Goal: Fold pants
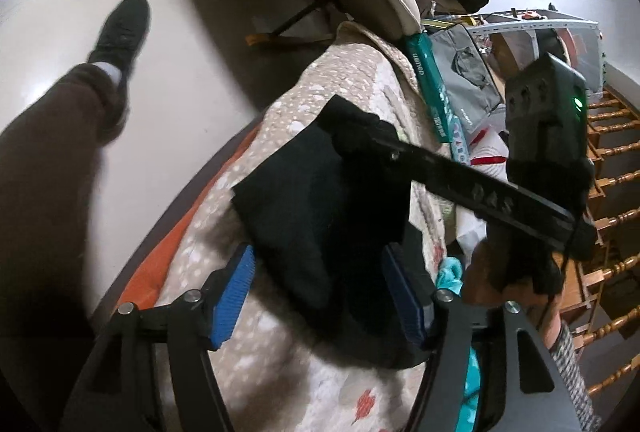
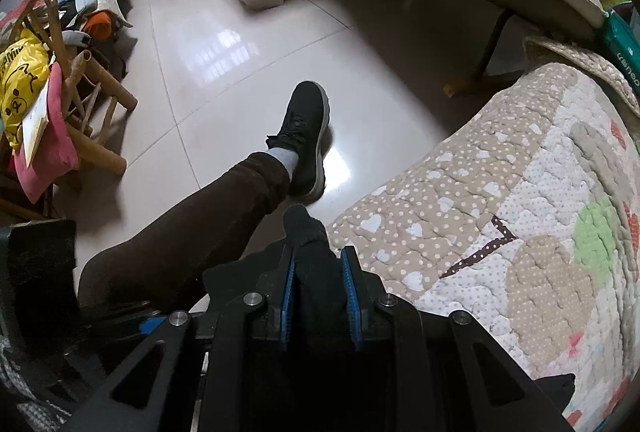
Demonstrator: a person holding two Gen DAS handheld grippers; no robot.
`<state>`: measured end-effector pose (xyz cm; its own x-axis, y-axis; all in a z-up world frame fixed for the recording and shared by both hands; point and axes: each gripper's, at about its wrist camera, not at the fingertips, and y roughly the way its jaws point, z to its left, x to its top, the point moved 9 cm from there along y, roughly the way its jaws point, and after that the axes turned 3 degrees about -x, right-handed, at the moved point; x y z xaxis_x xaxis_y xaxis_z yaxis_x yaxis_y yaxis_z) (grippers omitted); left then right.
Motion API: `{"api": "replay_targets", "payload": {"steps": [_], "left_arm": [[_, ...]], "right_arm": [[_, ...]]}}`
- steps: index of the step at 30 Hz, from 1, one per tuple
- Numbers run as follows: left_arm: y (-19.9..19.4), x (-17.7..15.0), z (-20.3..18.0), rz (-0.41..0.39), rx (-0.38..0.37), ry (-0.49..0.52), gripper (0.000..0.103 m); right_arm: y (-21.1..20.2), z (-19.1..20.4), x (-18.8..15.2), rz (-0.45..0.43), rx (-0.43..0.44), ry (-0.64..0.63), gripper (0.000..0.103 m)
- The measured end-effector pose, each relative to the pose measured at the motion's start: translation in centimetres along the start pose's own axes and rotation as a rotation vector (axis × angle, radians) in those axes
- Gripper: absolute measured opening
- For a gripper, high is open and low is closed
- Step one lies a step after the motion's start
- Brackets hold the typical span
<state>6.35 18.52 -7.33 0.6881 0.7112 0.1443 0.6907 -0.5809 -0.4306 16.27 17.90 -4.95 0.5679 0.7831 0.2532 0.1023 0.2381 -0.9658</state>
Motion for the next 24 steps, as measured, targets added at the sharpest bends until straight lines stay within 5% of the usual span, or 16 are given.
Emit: {"api": "replay_targets", "payload": {"steps": [4, 6, 17, 24], "left_arm": [[1.3, 0.7, -0.4, 0.014, -0.008, 0.011, 0.061], [1.8, 0.4, -0.8, 0.058, -0.029, 0.02, 0.004], [-0.7, -0.5, -6.4, 0.032, -0.012, 0.153, 0.005], [1.2, -3.2, -11.9, 0.093, 0.008, 0.281, 0.005]], "right_arm": [[-0.4, 0.2, 0.0, -0.009, 0.01, 0.003, 0.024], [-0.6, 0.2, 0.0, -0.013, 0.018, 0.008, 0.024], [-4.6, -0.3, -0.3, -0.111, 0.043, 0.051, 0.024], [-10.2, -2.8, -2.8, -0.229, 0.062, 0.135, 0.023]]}}
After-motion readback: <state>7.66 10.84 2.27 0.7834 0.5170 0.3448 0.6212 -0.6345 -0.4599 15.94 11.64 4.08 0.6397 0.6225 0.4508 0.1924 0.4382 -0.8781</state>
